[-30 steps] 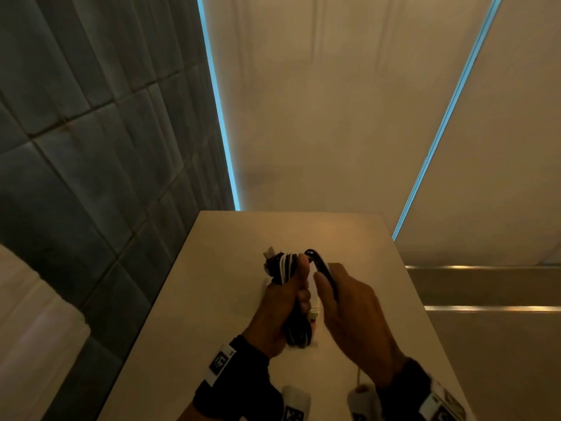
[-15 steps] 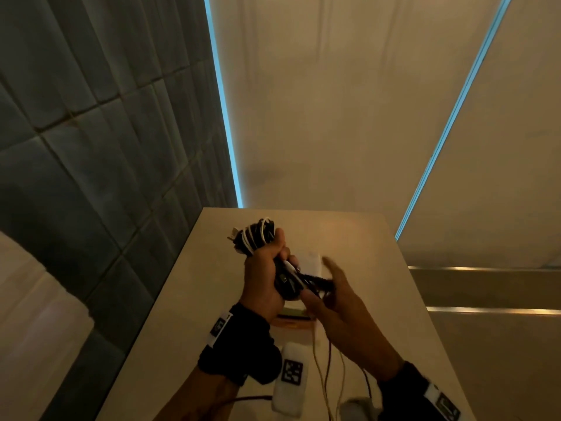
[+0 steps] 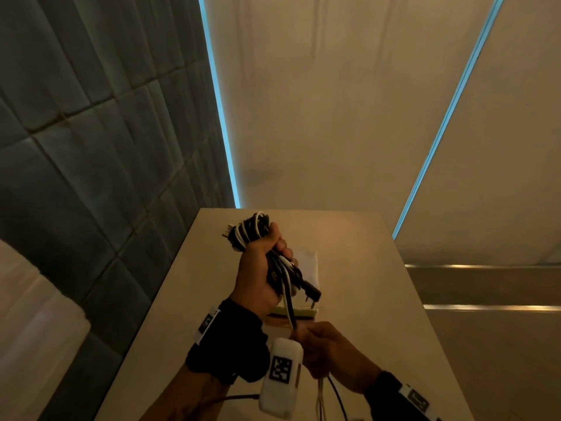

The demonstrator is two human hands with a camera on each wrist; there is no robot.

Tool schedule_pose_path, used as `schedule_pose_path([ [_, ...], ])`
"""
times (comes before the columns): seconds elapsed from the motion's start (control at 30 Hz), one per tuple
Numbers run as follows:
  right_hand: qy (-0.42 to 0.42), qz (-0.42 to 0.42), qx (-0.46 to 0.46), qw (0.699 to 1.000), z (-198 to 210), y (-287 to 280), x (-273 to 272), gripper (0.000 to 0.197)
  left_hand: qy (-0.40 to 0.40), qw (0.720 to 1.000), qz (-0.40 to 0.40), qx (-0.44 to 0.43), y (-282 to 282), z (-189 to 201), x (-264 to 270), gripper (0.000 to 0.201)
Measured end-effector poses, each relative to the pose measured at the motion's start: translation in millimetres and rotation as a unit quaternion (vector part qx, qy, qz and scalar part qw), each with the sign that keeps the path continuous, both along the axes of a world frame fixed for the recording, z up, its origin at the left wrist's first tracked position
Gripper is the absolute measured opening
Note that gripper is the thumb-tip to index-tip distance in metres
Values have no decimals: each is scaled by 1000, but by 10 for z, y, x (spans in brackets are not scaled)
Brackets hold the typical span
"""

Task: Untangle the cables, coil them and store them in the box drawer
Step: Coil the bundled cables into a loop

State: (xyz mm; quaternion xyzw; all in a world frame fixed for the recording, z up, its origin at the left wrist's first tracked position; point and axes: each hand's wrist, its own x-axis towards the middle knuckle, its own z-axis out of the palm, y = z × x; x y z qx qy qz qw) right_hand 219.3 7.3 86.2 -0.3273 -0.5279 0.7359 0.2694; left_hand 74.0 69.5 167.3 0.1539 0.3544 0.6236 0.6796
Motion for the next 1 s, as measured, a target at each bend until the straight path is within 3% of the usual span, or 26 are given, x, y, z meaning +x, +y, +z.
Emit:
schedule_pose_path([
  [0.13, -140, 55, 39, 988, 12, 232, 227, 41, -5, 995, -99, -15, -150, 10, -53, 18],
  [0.27, -280, 97, 104, 949, 145, 544, 533, 44, 19, 980, -196, -15, -288, 1, -111, 19],
  [0.33, -285, 98, 109, 947, 261, 674, 680, 41, 47, 974, -223, -15, -341, -10, -143, 18],
  [0.5, -190, 101, 89, 972, 725, 950, 875, 19, 145, 953, -265, -25, -465, -41, -117, 15],
  [0.57, -203, 93, 141, 964, 940, 970, 780, 19, 182, 952, -247, -6, -480, -31, -60, 32],
  [0.63, -236, 72, 218, 944, 1116, 964, 627, 24, 197, 950, -240, 20, -495, 18, 20, 47],
  [0.73, -300, 36, 379, 875, 1228, 978, 456, 18, 180, 950, -250, 53, -528, 34, 99, 43],
  [0.8, -318, 3, 439, 841, 1233, 996, 430, 18, 183, 951, -235, 79, -541, 17, 86, 41],
  [1.0, -335, -60, 454, 823, 1178, 1059, 517, 39, 191, 951, -204, 133, -591, 10, 15, 30],
])
